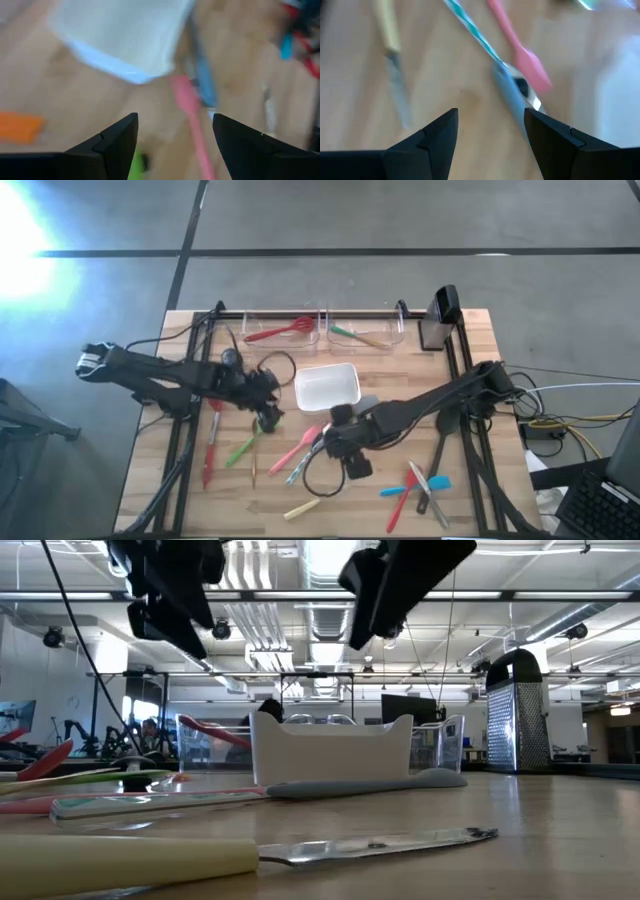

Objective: Pick & Place Kitchen Items
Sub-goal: Put the blue table knife into the right transparent bin

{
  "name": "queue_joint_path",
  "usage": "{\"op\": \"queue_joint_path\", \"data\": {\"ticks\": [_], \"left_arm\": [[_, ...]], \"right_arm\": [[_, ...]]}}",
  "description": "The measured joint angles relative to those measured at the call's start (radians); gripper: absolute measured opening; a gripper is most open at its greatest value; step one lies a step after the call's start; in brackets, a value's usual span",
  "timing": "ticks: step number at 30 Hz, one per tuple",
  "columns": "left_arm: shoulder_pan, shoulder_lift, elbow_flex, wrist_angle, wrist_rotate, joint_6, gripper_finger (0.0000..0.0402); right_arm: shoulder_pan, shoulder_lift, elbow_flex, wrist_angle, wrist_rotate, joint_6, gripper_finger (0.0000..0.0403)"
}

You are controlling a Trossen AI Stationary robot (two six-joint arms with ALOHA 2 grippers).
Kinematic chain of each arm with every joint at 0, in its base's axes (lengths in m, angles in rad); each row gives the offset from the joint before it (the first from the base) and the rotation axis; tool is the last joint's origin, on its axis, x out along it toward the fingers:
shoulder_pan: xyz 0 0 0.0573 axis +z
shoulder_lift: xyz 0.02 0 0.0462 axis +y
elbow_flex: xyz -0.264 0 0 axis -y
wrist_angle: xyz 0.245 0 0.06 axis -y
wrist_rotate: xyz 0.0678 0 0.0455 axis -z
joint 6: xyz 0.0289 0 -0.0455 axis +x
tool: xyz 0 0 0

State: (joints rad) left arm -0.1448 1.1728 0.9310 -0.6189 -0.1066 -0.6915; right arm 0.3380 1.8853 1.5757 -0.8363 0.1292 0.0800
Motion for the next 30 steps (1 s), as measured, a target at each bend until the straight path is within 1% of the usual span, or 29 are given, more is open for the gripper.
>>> {"op": "queue_joint_path", "data": {"ticks": [2,6,11,13,20,24,28,30], "left_arm": [[-0.054,0.021,0.000,0.037,-0.006,-0.025,0.0261],[-0.149,0.088,0.001,0.098,-0.058,-0.085,0.0261],[-0.206,0.195,0.001,0.189,-0.064,-0.175,0.0261],[-0.215,0.244,0.013,0.208,-0.050,-0.203,0.0261],[-0.233,0.401,0.133,0.200,0.024,-0.244,0.0261],[-0.240,0.469,0.205,0.186,0.030,-0.264,0.0261],[-0.249,0.541,0.269,0.117,0.031,-0.280,0.0261],[-0.254,0.577,0.297,0.085,0.031,-0.282,0.0261]], "right_arm": [[0.000,-0.032,-0.027,0.000,0.057,0.019,0.0213],[-0.002,-0.101,-0.102,-0.001,0.139,0.066,0.0205],[-0.010,-0.203,-0.208,-0.024,0.328,0.165,0.0193],[-0.015,-0.249,-0.246,-0.024,0.370,0.201,0.0189],[-0.032,-0.438,-0.389,-0.020,0.395,0.281,0.0177],[-0.033,-0.545,-0.469,-0.014,0.399,0.311,0.0173],[-0.035,-0.651,-0.551,0.017,0.402,0.314,0.0171],[-0.035,-0.698,-0.590,0.031,0.424,0.315,0.0171]]}}
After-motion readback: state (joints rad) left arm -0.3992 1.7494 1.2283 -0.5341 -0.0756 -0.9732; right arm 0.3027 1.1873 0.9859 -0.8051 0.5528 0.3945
